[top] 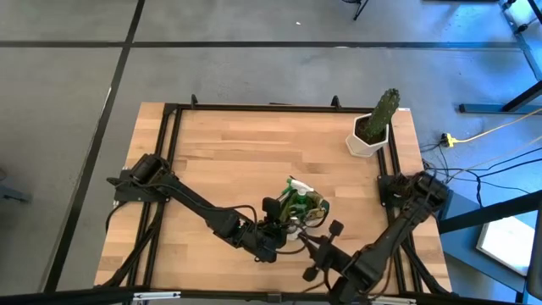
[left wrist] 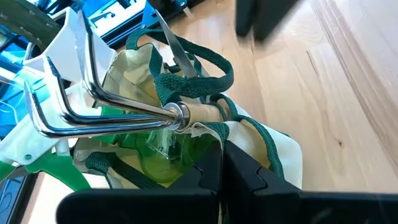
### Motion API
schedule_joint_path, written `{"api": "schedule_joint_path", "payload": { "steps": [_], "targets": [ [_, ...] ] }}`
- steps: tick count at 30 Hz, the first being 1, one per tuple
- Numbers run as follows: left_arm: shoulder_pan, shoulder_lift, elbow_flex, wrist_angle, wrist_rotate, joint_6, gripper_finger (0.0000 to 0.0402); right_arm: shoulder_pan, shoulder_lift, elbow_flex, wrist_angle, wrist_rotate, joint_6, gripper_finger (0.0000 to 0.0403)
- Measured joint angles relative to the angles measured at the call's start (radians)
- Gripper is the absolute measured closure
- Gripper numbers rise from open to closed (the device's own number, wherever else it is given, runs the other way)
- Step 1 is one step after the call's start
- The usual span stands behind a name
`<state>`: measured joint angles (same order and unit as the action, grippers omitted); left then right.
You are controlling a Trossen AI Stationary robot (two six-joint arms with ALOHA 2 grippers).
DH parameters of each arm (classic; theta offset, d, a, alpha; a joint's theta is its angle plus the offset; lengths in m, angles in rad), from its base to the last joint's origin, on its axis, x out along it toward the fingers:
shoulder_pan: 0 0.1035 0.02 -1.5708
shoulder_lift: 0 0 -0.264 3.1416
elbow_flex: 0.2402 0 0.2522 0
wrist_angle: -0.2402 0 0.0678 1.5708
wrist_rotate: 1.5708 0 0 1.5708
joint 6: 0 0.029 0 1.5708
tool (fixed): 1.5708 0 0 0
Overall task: Pick & Place Garden tools in Gardening bag
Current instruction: Put the brown hand rake into the green gardening bag
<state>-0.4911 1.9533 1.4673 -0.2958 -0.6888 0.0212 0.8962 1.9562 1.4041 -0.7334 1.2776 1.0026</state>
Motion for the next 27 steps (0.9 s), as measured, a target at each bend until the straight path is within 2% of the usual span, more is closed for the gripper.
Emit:
{"api": "schedule_joint_path", "payload": {
  "steps": [4, 7, 11, 15, 18, 22, 27],
  "targets": [
    [0.000, 0.000, 0.000, -0.001, 0.000, 0.000, 0.0400, 0.017, -0.015, 0.049, -0.032, 0.043, -0.064, 0.0375],
    [0.000, 0.000, 0.000, -0.001, 0.001, 0.000, 0.0400, 0.011, -0.016, 0.082, -0.042, 0.006, -0.126, 0.0354],
    [0.000, -0.001, 0.000, -0.001, 0.001, 0.000, 0.0400, -0.019, -0.016, 0.098, -0.035, -0.038, -0.128, 0.0287],
    [0.000, -0.001, 0.000, 0.000, 0.002, 0.000, 0.0400, -0.061, -0.016, 0.098, -0.034, -0.026, -0.098, 0.0212],
    [0.000, -0.002, 0.000, 0.000, 0.002, 0.000, 0.0400, -0.092, -0.016, 0.098, -0.034, -0.026, -0.097, 0.0177],
    [0.000, -0.002, 0.000, 0.000, 0.002, 0.000, 0.0400, -0.127, -0.016, 0.098, -0.034, -0.049, -0.102, 0.0166],
    [0.000, -0.002, 0.000, -0.001, 0.002, 0.000, 0.0400, -0.151, -0.016, 0.098, -0.034, -0.084, -0.096, 0.0176]
  ]
}}
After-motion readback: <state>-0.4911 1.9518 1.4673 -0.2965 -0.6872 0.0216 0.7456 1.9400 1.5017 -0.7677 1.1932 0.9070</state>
